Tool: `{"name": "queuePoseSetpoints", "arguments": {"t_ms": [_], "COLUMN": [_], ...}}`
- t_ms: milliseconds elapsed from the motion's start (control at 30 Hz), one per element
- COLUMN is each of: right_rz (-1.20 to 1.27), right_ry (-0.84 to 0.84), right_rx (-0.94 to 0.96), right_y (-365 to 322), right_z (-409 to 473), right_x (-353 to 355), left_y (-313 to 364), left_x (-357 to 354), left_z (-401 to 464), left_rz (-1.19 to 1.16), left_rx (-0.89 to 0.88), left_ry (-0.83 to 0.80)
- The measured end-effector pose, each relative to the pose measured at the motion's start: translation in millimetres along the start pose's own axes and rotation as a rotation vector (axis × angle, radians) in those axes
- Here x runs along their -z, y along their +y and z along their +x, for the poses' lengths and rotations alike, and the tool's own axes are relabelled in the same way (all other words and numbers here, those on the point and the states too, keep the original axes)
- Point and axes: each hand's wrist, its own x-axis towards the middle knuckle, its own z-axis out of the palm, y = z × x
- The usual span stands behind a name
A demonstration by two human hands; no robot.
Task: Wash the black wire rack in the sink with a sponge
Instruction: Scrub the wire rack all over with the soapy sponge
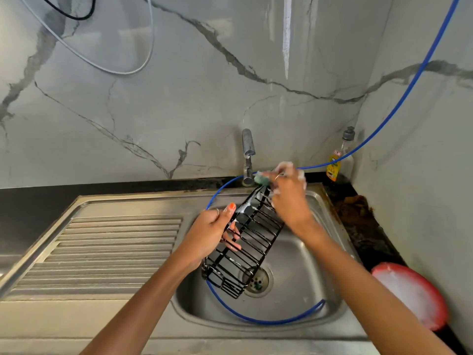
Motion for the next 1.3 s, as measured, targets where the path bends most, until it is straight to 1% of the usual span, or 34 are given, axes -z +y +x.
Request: {"name": "queuePoseSetpoints", "arguments": {"t_ms": [67, 133, 200, 267, 367, 433, 500, 600, 700, 767, 833, 967, 1067, 1200, 1300], "right_rz": [-0.020, -0.019, -0.019, -0.030, 0.019, 0.071, 0.052, -0.022, -0.113, -0.142, -0.147, -0.188, -0.093, 0.012, 0.047], "right_ry": [-0.014, -0.052, -0.093, -0.145, -0.149, -0.148, -0.141, -0.095, 0.025, 0.013, -0.019, -0.134, -0.204, -0.202, -0.180], "right_rx": [-0.110, -0.139, -0.084, 0.018, 0.198, 0.234, 0.259, 0.165, -0.015, -0.118, -0.119, 0.015, 0.063, 0.116, 0.174], "right_y": [6, 4, -10, -29, -50, -46, -34, -20, -1, 7, 3, -25, -41, -54, -46], "right_z": [19, 25, 12, -18, -73, -94, -84, -44, 2, 22, 28, -13, -67, -130, -140], "right_x": [7, 11, 10, 6, -4, -9, -10, -9, -8, -5, -6, -11, -12, -21, -23], "left_y": [2, 2, 3, 3, -7, -9, -10, -7, -11, -13, -14, -20, -30, -44, -52], "left_x": [-3, -6, -9, -12, -11, -7, -4, -2, 3, 5, 6, 6, 5, 0, -2], "left_z": [-2, -2, -1, 1, 7, 6, 7, 6, 7, 7, 7, 9, 9, 9, 9], "left_rz": [-0.028, -0.020, -0.021, -0.045, -0.048, -0.066, -0.101, -0.211, -0.277, -0.291, -0.312, -0.335, -0.307, -0.196, -0.211], "left_rx": [0.001, 0.000, 0.002, 0.023, 0.029, 0.032, 0.035, 0.063, 0.073, 0.076, 0.084, 0.103, 0.121, 0.112, 0.128], "left_ry": [0.006, 0.013, 0.037, 0.078, 0.132, 0.134, 0.102, 0.128, 0.129, 0.130, 0.128, 0.124, 0.127, 0.120, 0.116]}}
